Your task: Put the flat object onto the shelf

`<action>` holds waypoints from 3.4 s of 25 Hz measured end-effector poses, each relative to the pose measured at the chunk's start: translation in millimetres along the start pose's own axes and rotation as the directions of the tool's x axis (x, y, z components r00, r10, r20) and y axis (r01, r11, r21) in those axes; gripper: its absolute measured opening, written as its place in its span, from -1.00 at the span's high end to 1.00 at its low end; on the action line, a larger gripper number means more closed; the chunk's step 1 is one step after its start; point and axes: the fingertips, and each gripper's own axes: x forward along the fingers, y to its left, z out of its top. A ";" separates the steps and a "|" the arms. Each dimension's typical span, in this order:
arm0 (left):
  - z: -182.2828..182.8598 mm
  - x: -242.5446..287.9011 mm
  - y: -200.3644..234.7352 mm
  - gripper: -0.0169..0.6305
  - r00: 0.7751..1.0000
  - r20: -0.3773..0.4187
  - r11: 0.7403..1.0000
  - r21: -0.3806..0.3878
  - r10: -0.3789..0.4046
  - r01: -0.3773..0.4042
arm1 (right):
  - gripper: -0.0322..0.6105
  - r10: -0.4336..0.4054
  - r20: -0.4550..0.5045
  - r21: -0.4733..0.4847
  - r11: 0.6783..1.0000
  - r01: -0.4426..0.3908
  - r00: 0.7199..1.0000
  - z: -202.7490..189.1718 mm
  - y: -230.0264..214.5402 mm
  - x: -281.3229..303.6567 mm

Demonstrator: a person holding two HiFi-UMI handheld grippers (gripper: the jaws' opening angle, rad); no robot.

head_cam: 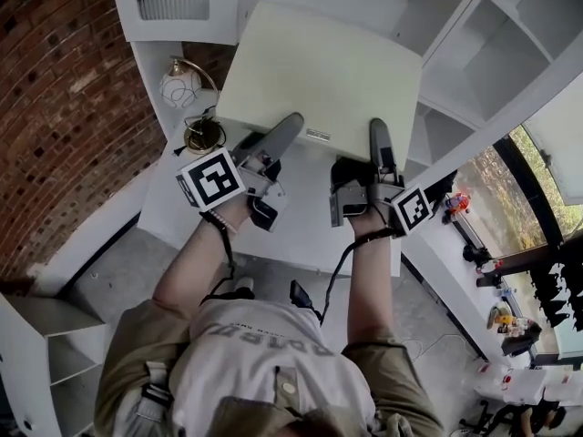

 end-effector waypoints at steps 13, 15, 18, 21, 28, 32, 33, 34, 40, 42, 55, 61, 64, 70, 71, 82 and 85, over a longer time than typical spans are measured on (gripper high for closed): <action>27.2 34.2 44.9 -0.17 0.998 -0.048 0.999 0.024 0.028 -0.027 | 0.05 -0.139 0.104 0.084 0.988 0.130 0.985 5.5 -33.4 44.2; 28.9 36.8 50.7 -0.18 0.998 -0.054 0.999 0.028 0.030 -0.029 | 0.05 -0.151 0.111 0.077 0.987 0.143 0.982 5.6 -36.6 49.2; 29.7 38.9 58.3 -0.20 0.997 -0.072 0.998 0.057 0.030 -0.026 | 0.05 -0.162 0.120 0.062 0.986 0.155 0.980 5.5 -40.0 55.9; 31.2 40.9 63.1 -0.21 0.996 -0.080 0.995 0.093 0.035 -0.028 | 0.06 -0.167 0.134 0.059 0.985 0.161 0.977 9.0 -43.7 62.1; 26.5 38.1 73.9 -0.20 0.993 -0.097 0.990 0.136 0.061 -0.048 | 0.06 -0.180 0.170 0.058 0.983 0.172 0.969 32.3 -48.3 74.7; 21.9 46.5 73.6 -0.06 0.991 -0.125 0.990 0.137 0.047 -0.030 | 0.05 -0.193 0.147 0.061 0.981 0.186 0.970 37.1 -49.8 82.3; 20.6 49.0 73.6 -0.05 0.991 -0.128 0.991 0.129 0.043 -0.026 | 0.05 -0.195 0.140 0.063 0.980 0.188 0.971 37.7 -50.1 84.1; 19.6 51.5 73.4 -0.05 0.991 -0.130 0.992 0.122 0.040 -0.024 | 0.05 -0.196 0.132 0.064 0.980 0.189 0.972 38.2 -50.3 85.8; 18.8 66.2 71.2 0.03 0.993 -0.115 0.996 0.084 0.037 -0.027 | 0.01 -0.204 0.078 0.073 0.977 0.198 0.976 41.3 -50.5 92.1; 19.2 67.3 69.4 0.04 0.995 -0.098 0.998 0.066 0.030 -0.023 | -0.03 -0.187 0.049 0.064 0.981 0.184 0.981 40.9 -48.9 94.6; 37.9 75.6 57.8 0.17 1.000 0.011 0.998 0.060 0.024 -0.025 | -0.49 -0.075 -0.079 0.008 0.997 0.076 0.994 30.0 -30.2 84.1; 39.9 76.2 57.2 0.17 0.999 0.021 0.997 0.069 0.030 -0.032 | -0.49 -0.120 -0.019 -0.163 0.980 0.116 0.993 31.9 -24.8 49.8; 40.2 76.6 57.2 0.17 0.999 0.024 0.996 0.076 0.033 -0.035 | -0.13 -0.153 0.023 -0.259 0.953 0.154 0.988 37.2 -22.2 34.1; 39.7 75.9 60.6 0.17 0.999 0.013 0.994 0.098 0.049 -0.050 | 0.35 -0.172 0.040 -0.317 0.932 0.176 0.984 47.0 -22.8 31.2; 39.3 75.7 61.6 0.17 0.998 0.008 0.993 0.105 0.055 -0.055 | 0.37 -0.171 0.039 -0.315 0.933 0.174 0.985 47.4 -22.8 32.7; 57.0 74.1 71.4 0.17 0.996 0.015 0.984 0.153 0.085 -0.086 | 0.39 -0.179 0.043 -0.323 0.928 0.183 0.983 57.0 -30.7 50.0; 60.7 77.8 75.3 0.17 0.996 0.006 0.984 0.157 0.089 -0.088 | 0.38 -0.182 0.036 -0.331 0.926 0.183 0.983 58.7 -34.6 57.3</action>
